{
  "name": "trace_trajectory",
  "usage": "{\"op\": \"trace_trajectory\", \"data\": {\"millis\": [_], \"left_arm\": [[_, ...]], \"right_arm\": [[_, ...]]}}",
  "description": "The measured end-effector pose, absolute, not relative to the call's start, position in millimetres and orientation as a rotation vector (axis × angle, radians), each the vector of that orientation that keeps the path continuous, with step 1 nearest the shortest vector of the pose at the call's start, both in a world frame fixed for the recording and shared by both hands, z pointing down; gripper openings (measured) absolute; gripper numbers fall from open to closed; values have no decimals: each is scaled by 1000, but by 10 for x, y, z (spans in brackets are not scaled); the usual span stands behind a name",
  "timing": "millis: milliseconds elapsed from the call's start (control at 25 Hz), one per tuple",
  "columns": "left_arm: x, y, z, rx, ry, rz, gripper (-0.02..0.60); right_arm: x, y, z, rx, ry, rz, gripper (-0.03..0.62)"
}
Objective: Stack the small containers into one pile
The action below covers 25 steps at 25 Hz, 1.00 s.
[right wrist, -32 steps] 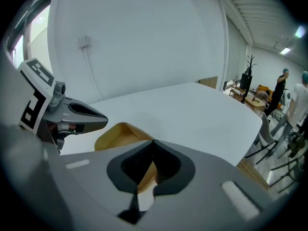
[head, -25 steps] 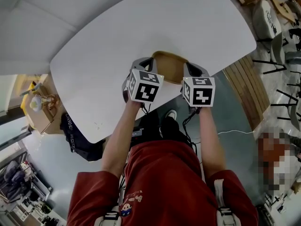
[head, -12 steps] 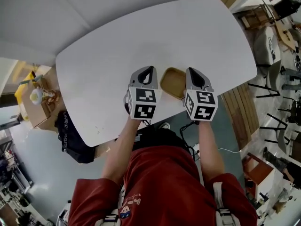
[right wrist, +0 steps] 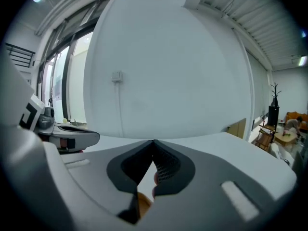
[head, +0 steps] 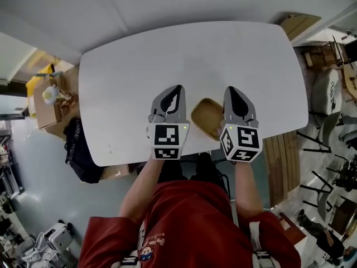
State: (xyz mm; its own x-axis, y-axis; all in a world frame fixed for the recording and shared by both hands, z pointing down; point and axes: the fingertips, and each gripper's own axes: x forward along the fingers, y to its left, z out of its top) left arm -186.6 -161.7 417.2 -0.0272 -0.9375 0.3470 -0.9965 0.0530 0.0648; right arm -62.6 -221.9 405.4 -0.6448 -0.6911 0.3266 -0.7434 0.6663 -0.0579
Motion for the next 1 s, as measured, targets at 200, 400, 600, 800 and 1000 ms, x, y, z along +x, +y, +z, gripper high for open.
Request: {"op": "trace_trajectory", "data": {"millis": [200,400,600,800,1000], "left_arm": [[-1746,-1541,3968,1843,-2215,242,2],[-1546,-1354,3751,1742,-2355,235,2],[-1439,-1038,3402,1691,-2507,168,2],[-1314,-720,2995,1763,-2643,43,2],[-1304,-511,2721,1789,-2779,-139,2]], "right_arm": [[-503,-2294,3981,1032,-2676,217,0],[-302,-2269,3733,932,-2778,198,0],[-214,-2087,3448,877,-2887,136,0],[-152,-1740,3006,857,-3072,-3,0],[-130,-1490,2711,939,-3186,-208,0]]}}
